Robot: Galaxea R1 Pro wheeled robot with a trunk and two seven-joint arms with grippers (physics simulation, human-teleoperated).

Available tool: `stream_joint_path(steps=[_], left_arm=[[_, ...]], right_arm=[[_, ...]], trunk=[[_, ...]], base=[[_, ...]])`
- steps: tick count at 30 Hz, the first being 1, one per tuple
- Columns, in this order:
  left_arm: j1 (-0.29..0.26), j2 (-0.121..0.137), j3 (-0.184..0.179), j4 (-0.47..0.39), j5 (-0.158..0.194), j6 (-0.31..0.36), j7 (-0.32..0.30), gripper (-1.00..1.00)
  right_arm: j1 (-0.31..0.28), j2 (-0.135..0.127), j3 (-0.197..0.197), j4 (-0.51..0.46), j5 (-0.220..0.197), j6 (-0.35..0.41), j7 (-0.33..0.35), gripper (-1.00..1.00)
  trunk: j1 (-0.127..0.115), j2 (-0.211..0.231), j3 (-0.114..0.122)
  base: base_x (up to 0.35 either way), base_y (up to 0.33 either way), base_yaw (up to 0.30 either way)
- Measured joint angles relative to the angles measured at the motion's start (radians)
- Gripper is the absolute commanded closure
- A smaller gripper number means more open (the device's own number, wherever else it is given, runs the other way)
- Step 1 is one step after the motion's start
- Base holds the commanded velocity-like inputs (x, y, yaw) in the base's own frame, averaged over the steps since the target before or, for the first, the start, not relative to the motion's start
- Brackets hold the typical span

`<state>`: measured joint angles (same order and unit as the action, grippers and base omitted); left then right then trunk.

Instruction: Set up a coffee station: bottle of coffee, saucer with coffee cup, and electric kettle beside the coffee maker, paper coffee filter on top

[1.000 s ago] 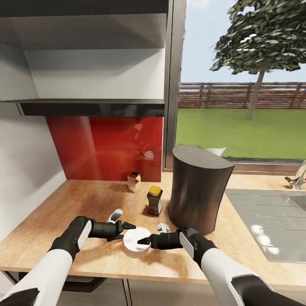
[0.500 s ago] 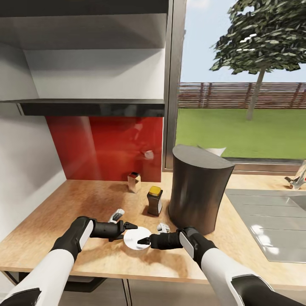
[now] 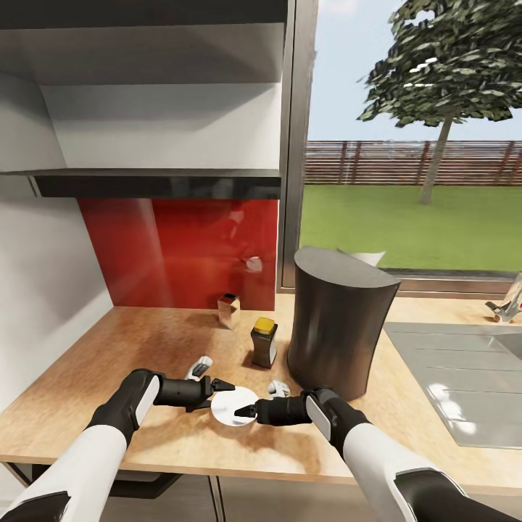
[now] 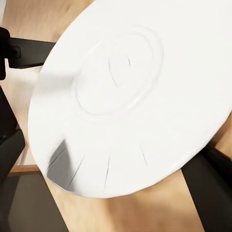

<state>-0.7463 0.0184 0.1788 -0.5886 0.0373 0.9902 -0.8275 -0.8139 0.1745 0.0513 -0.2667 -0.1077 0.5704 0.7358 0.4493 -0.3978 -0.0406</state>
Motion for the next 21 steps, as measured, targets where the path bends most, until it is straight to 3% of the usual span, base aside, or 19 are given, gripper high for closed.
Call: stream_joint_path(steps=[21], left_arm=[[0.000, -0.001, 0.003, 0.000, 0.000, 0.000, -0.001, -1.00]], right_arm=[[0.000, 0.000, 0.000, 0.000, 0.000, -0.001, 0.000, -1.00]], trunk=[[0.000, 0.000, 0.000]], base=[[0.000, 0.000, 0.000]])
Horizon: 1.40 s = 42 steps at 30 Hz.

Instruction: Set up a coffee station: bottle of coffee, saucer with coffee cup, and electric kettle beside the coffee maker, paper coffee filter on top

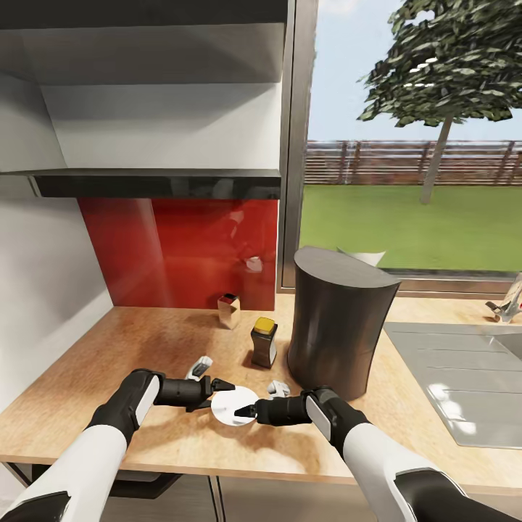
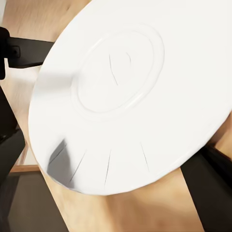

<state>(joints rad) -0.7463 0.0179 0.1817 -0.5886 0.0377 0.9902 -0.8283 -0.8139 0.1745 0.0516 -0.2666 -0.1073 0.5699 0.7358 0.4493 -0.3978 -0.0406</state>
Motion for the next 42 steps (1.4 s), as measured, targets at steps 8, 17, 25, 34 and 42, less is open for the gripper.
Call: stream_joint_path(steps=[8, 17, 25, 34, 42], left_arm=[[0.000, -0.009, 0.001, 0.000, 0.000, 0.000, 0.000, -1.00], [0.000, -0.013, 0.003, 0.000, 0.007, 0.001, 0.000, -1.00], [0.000, -0.013, 0.003, 0.000, 0.025, 0.001, -0.002, 1.00], [0.000, -0.012, 0.002, 0.000, 0.029, 0.003, 0.002, 1.00], [0.000, -0.011, 0.002, -0.001, 0.029, 0.003, 0.002, 1.00]], right_arm=[[0.000, 0.000, 0.000, 0.000, 0.000, 0.000, 0.006, -1.00], [0.000, 0.000, 0.000, 0.000, 0.000, 0.000, 0.010, -1.00], [0.000, 0.000, 0.000, 0.000, 0.000, 0.000, 0.010, -1.00], [0.000, 0.000, 0.000, 0.000, 0.000, 0.000, 0.010, -1.00], [0.000, 0.000, 0.000, 0.000, 0.000, 0.000, 0.010, -1.00]], trunk=[[0.000, 0.000, 0.000], [0.000, 0.000, 0.000], [0.000, 0.000, 0.000], [0.000, 0.000, 0.000], [0.000, 0.000, 0.000]], base=[[0.000, 0.000, 0.000], [0.000, 0.000, 0.000], [0.000, 0.000, 0.000], [0.000, 0.000, 0.000], [0.000, 0.000, 0.000]])
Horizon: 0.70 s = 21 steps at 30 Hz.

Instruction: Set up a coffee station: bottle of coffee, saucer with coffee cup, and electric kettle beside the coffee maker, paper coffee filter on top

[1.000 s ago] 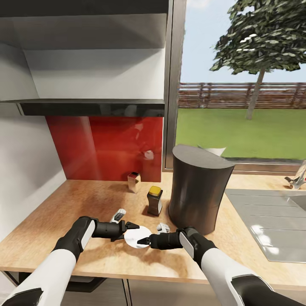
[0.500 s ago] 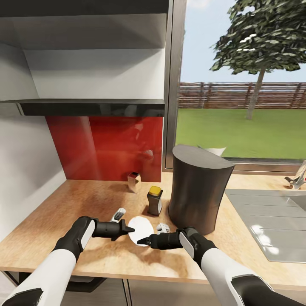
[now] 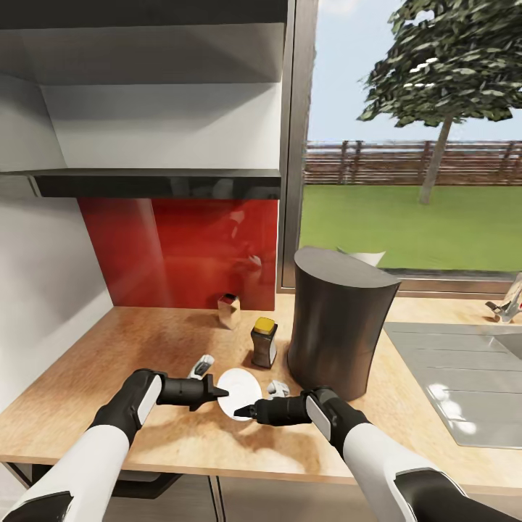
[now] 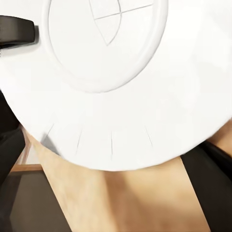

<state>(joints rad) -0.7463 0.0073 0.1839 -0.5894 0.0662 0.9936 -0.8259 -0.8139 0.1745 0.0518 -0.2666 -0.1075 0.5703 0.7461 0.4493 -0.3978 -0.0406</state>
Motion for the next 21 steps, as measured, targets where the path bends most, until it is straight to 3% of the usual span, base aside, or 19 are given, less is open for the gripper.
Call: stream_joint_path(steps=[10, 14, 21], left_arm=[[-0.001, 0.011, 0.006, -0.004, 0.000, -0.001, -0.003, 1.00], [-0.002, 0.022, 0.005, -0.010, 0.017, 0.000, -0.003, 1.00], [-0.008, 0.089, 0.004, -0.013, 0.039, 0.008, -0.002, 1.00]], right_arm=[[0.000, 0.000, 0.000, 0.000, 0.000, 0.000, 0.000, -1.00], [0.000, 0.000, 0.000, 0.000, 0.000, 0.000, 0.000, -1.00], [0.000, 0.000, 0.001, -0.001, 0.000, 0.001, 0.001, -1.00]], trunk=[[0.000, 0.000, 0.000], [0.000, 0.000, 0.000], [0.000, 0.000, 0.000]], base=[[0.000, 0.000, 0.000], [0.000, 0.000, 0.000], [0.000, 0.000, 0.000]])
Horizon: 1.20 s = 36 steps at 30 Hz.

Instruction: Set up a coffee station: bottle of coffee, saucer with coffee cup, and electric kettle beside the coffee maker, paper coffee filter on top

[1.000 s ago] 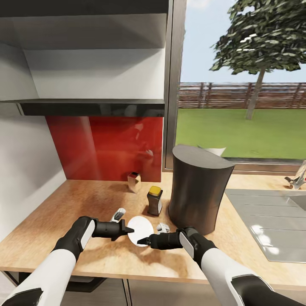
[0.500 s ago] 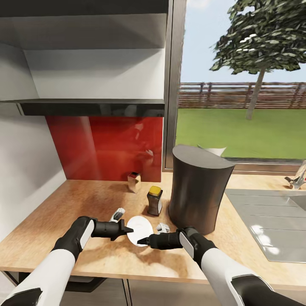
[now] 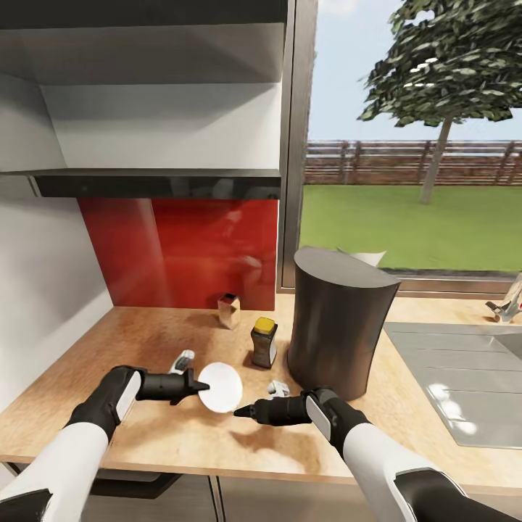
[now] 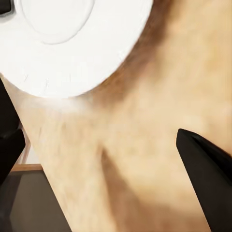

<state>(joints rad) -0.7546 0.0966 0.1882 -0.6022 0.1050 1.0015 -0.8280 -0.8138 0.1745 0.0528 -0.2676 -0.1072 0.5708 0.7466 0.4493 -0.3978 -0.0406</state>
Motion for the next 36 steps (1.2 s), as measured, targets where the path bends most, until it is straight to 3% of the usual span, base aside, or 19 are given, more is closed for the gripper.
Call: stream_joint_path(steps=[4, 8, 11, 18, 19, 21, 36], left_arm=[[-0.004, 0.047, 0.000, 0.000, 0.012, 0.003, 0.001, 1.00], [-0.005, 0.093, -0.002, -0.001, 0.079, 0.006, 0.005, 1.00], [-0.002, 0.110, -0.005, -0.002, 0.109, 0.007, 0.007, 1.00], [0.003, 0.118, -0.017, -0.002, 0.124, 0.004, 0.009, 1.00], [0.004, 0.118, -0.017, -0.002, 0.125, 0.004, 0.009, 1.00], [0.004, 0.118, -0.017, -0.002, 0.126, 0.004, 0.009, 1.00], [0.005, 0.114, -0.019, -0.001, 0.127, 0.001, 0.009, 1.00]], right_arm=[[0.000, 0.000, 0.000, 0.000, 0.000, -0.001, 0.000, -1.00], [0.000, 0.000, 0.001, 0.000, 0.000, -0.003, 0.001, -1.00], [0.000, 0.000, 0.001, 0.000, 0.000, -0.003, 0.001, -1.00], [0.000, 0.000, -0.005, -0.006, -0.008, -0.008, 0.013, -1.00], [0.000, 0.000, 0.002, -0.006, 0.004, -0.007, 0.093, -1.00], [0.000, 0.000, 0.002, -0.006, 0.005, -0.007, 0.115, -1.00], [0.000, 0.000, 0.003, -0.005, 0.006, -0.007, 0.131, -1.00]], trunk=[[0.000, 0.000, 0.000], [0.000, 0.000, 0.000], [0.000, 0.000, 0.000], [0.001, 0.000, 0.000], [0.001, 0.000, 0.000], [0.001, 0.000, 0.000], [0.001, 0.000, 0.000]], base=[[0.000, 0.000, 0.000], [0.000, 0.000, 0.000], [-0.003, 0.000, 0.000], [-0.220, 0.000, 0.000], [-0.332, 0.000, 0.000], [-0.333, 0.000, 0.000], [-0.329, -0.053, 0.000]])
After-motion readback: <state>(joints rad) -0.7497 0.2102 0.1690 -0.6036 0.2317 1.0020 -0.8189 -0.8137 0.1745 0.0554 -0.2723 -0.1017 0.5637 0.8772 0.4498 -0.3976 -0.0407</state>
